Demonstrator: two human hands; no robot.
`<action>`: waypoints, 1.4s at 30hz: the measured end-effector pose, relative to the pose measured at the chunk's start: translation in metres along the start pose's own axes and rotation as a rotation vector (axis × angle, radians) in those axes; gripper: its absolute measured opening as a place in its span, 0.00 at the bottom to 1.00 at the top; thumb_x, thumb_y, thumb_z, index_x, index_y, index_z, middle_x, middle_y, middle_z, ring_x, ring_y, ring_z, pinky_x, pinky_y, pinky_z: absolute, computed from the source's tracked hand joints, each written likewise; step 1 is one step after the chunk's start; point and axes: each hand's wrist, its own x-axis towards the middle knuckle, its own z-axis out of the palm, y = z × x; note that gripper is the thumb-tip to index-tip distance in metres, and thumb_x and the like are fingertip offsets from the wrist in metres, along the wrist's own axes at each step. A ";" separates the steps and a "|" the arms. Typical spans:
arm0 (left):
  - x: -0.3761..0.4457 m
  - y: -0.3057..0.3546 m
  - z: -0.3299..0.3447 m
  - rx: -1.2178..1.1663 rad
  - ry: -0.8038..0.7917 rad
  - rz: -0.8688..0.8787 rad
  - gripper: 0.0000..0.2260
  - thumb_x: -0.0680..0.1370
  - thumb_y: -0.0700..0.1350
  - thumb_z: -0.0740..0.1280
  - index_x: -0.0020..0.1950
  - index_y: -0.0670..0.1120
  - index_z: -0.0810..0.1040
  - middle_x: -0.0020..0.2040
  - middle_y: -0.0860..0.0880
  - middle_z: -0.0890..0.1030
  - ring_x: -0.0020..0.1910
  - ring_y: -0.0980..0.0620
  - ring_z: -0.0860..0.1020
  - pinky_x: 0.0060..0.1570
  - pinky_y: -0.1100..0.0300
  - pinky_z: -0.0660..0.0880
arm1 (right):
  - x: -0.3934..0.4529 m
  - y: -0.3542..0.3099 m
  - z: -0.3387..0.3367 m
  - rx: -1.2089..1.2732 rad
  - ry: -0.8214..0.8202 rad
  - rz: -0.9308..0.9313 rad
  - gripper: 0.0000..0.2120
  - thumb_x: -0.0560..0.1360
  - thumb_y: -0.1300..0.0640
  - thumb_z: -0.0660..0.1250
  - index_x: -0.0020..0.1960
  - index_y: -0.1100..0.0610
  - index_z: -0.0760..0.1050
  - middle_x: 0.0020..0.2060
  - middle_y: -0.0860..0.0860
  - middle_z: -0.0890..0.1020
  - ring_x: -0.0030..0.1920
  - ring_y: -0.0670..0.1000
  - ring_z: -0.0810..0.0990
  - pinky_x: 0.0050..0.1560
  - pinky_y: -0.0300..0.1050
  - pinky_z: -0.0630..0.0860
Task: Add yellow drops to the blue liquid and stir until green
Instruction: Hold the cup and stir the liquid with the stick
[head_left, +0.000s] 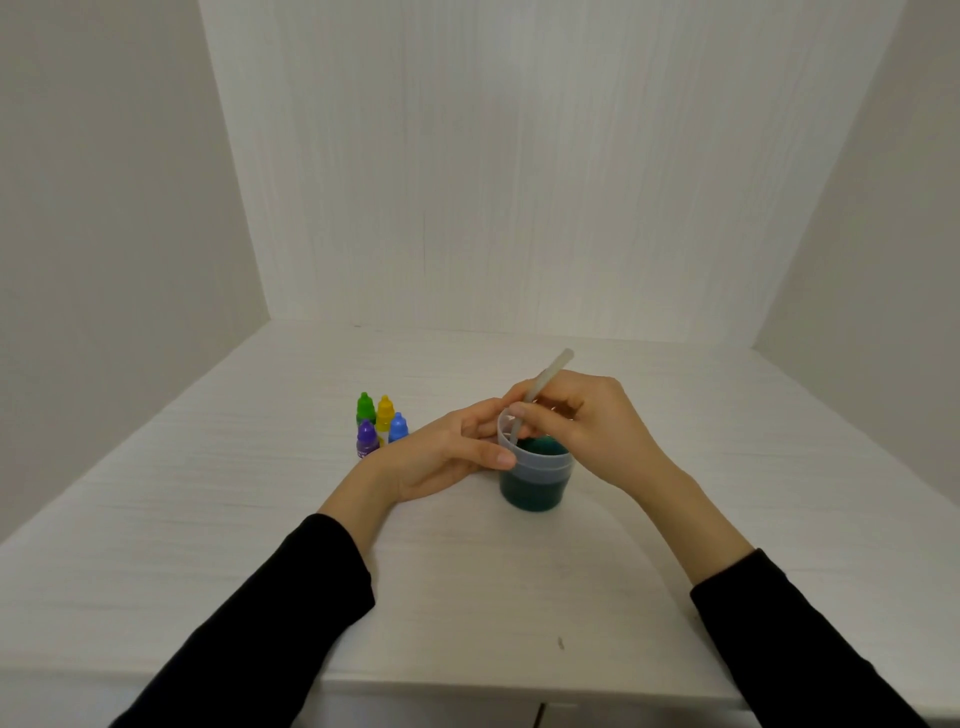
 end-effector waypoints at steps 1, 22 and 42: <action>0.000 0.000 0.000 -0.003 0.001 -0.005 0.31 0.72 0.34 0.66 0.73 0.52 0.66 0.67 0.53 0.77 0.68 0.53 0.73 0.63 0.56 0.73 | 0.000 0.000 0.000 -0.037 0.005 -0.008 0.06 0.75 0.56 0.67 0.49 0.55 0.82 0.42 0.49 0.84 0.42 0.45 0.81 0.45 0.39 0.78; 0.000 0.000 -0.001 0.031 0.013 0.001 0.30 0.72 0.34 0.66 0.73 0.45 0.66 0.71 0.43 0.73 0.70 0.45 0.71 0.67 0.51 0.69 | -0.004 -0.003 -0.007 0.100 -0.045 -0.002 0.03 0.73 0.58 0.70 0.45 0.54 0.83 0.38 0.51 0.84 0.34 0.47 0.82 0.41 0.42 0.80; 0.002 0.000 -0.001 -0.003 0.019 -0.029 0.30 0.67 0.40 0.73 0.68 0.48 0.71 0.64 0.50 0.79 0.64 0.51 0.76 0.59 0.58 0.73 | 0.002 0.009 -0.015 -0.223 0.060 -0.041 0.06 0.76 0.54 0.66 0.49 0.50 0.82 0.39 0.43 0.79 0.37 0.42 0.75 0.38 0.34 0.70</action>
